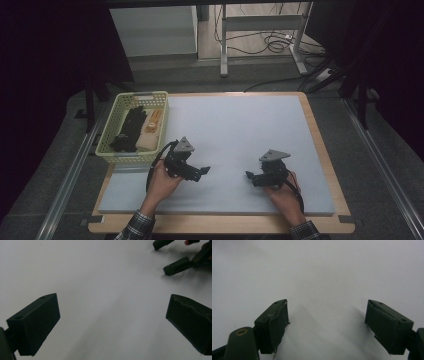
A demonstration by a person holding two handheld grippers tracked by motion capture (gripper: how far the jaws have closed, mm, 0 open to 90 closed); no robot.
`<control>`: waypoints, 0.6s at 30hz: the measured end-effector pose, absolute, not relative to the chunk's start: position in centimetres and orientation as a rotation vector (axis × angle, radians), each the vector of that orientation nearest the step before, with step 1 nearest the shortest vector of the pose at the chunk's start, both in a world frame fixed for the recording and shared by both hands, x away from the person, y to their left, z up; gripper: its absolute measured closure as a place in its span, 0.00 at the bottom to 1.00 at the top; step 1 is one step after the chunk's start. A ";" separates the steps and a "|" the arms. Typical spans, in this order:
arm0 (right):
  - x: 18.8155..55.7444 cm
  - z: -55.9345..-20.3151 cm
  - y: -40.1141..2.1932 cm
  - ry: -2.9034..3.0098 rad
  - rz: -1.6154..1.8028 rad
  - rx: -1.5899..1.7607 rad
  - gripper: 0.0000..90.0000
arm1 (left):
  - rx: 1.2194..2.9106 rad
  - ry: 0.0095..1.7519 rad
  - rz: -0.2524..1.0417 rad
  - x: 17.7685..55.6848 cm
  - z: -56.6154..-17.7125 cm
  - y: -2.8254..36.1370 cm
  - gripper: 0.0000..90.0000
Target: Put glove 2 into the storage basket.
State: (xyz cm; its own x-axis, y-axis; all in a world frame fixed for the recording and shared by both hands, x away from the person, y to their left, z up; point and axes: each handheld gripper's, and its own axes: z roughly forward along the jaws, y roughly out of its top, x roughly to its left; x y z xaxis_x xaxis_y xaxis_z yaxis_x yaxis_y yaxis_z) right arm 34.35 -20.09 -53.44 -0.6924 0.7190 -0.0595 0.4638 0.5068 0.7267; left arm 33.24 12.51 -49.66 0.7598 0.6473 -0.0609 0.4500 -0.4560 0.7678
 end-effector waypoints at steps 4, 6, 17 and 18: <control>34.4 -53.4 -20.1 2.400 1.000 0.984 0.20 | 2.150 0.820 0.306 33.0 -50.6 12.5 0.00; 34.4 -53.4 -20.1 2.400 1.000 0.984 0.20 | 2.156 0.824 0.305 32.9 -50.9 12.5 0.00; 34.4 -53.4 -20.1 2.399 0.999 0.985 0.20 | 2.216 0.835 0.279 32.0 -53.8 12.7 0.00; 34.4 -53.4 -20.1 2.399 1.000 0.985 0.20 | 2.223 0.837 0.278 32.0 -54.1 12.7 0.00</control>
